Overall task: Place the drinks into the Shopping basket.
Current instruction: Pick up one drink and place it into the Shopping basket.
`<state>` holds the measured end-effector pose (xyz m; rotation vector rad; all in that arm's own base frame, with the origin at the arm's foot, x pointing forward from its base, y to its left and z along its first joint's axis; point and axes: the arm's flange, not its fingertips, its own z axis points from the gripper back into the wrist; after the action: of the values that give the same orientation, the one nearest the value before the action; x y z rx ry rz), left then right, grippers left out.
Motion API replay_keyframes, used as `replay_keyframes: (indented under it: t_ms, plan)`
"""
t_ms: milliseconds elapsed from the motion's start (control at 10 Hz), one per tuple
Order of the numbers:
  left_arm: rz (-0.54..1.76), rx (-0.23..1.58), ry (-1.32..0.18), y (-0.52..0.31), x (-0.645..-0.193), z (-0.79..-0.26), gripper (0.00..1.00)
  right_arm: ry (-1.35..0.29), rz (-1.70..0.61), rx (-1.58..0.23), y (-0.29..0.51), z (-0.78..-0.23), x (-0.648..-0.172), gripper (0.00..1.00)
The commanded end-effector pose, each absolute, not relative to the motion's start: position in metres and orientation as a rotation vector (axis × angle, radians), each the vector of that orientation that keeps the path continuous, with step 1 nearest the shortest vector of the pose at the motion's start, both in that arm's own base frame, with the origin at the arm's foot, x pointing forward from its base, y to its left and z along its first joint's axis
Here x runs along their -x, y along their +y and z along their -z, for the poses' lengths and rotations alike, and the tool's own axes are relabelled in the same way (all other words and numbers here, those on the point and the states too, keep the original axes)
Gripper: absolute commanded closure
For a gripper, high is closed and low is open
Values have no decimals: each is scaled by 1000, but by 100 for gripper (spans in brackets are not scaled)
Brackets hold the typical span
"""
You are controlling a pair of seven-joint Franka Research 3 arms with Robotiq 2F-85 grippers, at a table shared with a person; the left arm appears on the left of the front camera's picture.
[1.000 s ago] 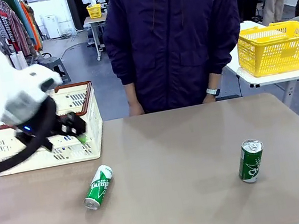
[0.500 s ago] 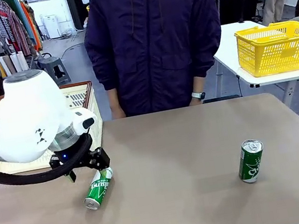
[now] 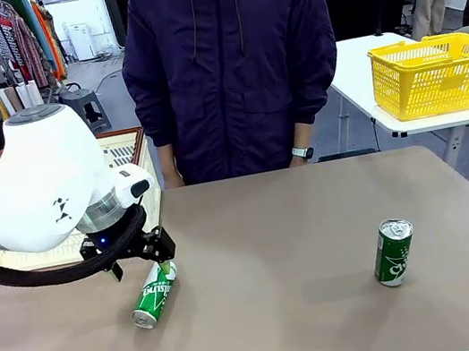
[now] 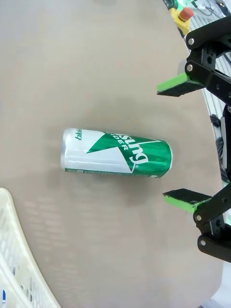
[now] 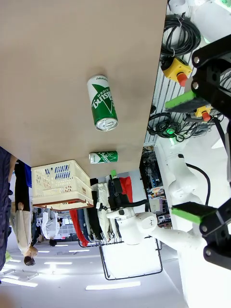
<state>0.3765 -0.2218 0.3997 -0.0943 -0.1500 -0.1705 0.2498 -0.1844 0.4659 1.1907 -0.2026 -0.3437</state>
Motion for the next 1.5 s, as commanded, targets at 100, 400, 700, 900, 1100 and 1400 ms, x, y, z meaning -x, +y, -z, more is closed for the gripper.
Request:
replay_keyframes:
  t_ms: [100,400,700,900,1100,1400]
  plan:
    - [170,94,-150,-222,-377,-400,0,-205,342,-1204,-185,-470,-249,0]
    - [609,90,-195,-235,-396,-391,0,-205,342,-1204,-185,-470,-249,0]
    - [541,27,-214,-235,-407,-383,0,-205,342,-1204,-185,-470,-249,0]
    - [465,16,-192,-231,-416,-371,0,-205,342,-1204,-185,-470,-249,0]
    - [402,8,-176,-231,-419,-350,0,-205,342,-1204,-185,-470,-249,0]
    - [391,-31,-132,-238,-424,-320,0,-205,342,-1204,-185,-470,-249,0]
